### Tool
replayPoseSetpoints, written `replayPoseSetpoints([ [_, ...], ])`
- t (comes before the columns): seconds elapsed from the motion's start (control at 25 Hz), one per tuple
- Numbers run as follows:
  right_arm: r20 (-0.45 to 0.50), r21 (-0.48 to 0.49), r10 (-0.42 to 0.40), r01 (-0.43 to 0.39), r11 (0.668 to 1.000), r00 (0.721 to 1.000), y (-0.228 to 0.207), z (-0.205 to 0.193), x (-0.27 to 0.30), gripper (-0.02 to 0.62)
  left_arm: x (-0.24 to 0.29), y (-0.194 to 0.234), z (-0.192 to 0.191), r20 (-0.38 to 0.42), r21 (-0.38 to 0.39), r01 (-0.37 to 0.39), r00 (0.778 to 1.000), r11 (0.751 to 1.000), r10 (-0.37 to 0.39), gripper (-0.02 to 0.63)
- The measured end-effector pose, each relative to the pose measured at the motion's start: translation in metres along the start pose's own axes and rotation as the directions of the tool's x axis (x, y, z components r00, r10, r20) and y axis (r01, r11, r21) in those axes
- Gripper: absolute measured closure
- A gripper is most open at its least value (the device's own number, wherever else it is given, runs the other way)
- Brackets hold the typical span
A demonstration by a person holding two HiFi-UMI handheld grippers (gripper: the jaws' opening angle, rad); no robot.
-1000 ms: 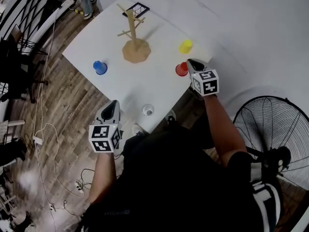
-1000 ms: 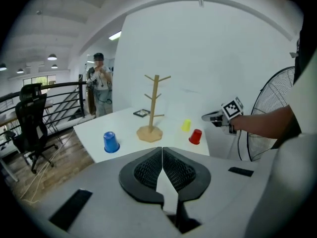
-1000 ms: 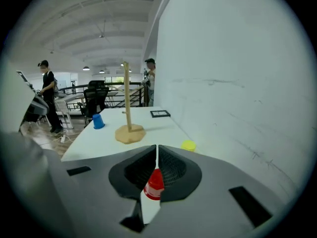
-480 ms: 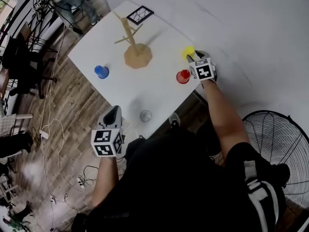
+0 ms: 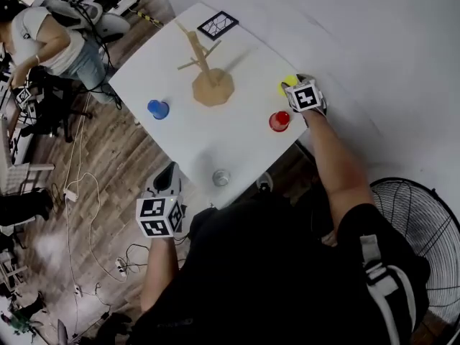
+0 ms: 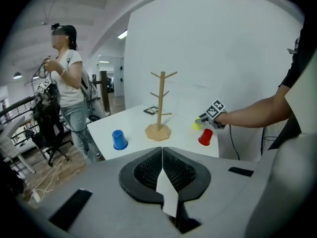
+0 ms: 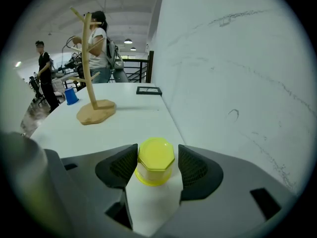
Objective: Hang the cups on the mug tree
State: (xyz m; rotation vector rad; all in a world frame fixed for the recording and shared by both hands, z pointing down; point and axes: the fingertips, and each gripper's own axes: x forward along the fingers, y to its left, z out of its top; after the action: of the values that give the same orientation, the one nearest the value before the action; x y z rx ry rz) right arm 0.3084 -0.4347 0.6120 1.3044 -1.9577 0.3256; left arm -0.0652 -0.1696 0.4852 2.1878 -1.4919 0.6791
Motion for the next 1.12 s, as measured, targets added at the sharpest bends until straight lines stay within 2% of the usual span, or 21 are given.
replayPoseSetpoints([
  [0.4,-0.037,-0.038,0.026,-0.028,0.999,0.999,0.003,-0.006,0.007,0.360,0.005,-0.001,-0.001,0.006,-0.024,0.001,1.000,1.000,-0.001,0.589],
  [0.56,-0.044,-0.018,0.046,-0.047,0.999,0.998,0.009,-0.012,0.004,0.360,0.007,-0.001,0.001,0.012,-0.021,0.008,1.000,1.000,-0.008,0.589],
  [0.68,-0.013,-0.022,0.030,-0.030,0.999,0.999,0.007,-0.004,-0.004,0.360,0.007,0.000,0.002,0.018,-0.018,0.013,1.000,1.000,-0.013,0.589],
  [1.12,0.152,0.061,0.074,-0.084,0.995,0.986,0.016,0.045,-0.039,0.361,0.004,0.004,0.003,0.038,-0.007,0.019,0.999,1.000,-0.019,0.589],
])
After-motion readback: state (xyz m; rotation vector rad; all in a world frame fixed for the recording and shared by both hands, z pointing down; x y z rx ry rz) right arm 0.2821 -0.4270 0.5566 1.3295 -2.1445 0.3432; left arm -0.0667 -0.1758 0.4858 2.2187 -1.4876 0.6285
